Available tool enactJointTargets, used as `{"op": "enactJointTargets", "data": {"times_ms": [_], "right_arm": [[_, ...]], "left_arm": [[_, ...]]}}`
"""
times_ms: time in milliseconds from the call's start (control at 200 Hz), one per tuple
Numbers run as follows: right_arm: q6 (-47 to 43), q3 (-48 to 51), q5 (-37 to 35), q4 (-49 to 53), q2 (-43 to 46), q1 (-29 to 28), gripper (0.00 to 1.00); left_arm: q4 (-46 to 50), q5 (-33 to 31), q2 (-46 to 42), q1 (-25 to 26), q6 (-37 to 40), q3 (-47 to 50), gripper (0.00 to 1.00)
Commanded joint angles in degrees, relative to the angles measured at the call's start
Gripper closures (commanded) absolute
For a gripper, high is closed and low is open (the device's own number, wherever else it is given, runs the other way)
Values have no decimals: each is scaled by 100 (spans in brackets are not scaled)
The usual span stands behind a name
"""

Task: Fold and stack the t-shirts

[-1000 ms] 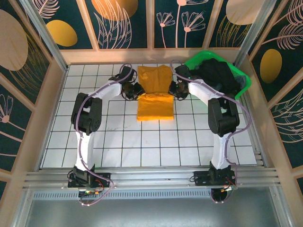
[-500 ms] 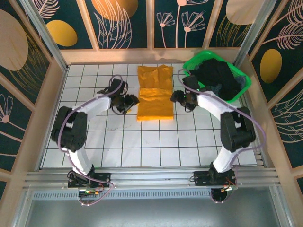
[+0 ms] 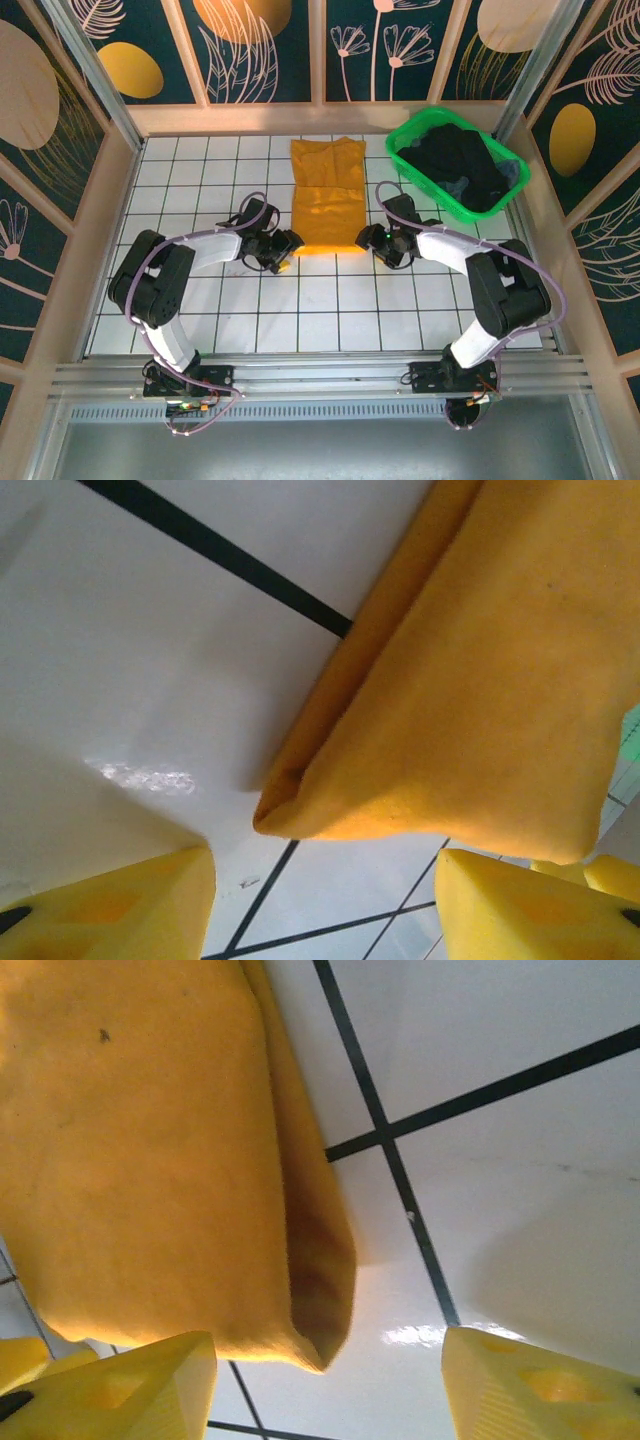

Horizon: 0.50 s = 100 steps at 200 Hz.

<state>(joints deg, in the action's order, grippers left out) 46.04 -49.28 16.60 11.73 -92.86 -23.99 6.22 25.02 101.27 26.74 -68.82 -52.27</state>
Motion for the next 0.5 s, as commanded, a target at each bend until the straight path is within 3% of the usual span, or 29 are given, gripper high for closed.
{"op": "enactJointTargets", "data": {"times_ms": [0, 340, 405, 495], "right_arm": [[254, 22, 216, -340, -135, 15, 42], [505, -56, 357, -568, -625, 8, 62], [561, -39, 264, -543, -650, 4, 68], [581, -42, 162, -592, -642, 23, 76]], "left_arm": [[-311, -96, 140, -2, -176, -13, 41], [-499, -154, 457, -2, -233, -227, 57], [-499, -184, 528, -1, -212, -298, 64], [-465, -228, 577, -2, -167, -314, 82]]}}
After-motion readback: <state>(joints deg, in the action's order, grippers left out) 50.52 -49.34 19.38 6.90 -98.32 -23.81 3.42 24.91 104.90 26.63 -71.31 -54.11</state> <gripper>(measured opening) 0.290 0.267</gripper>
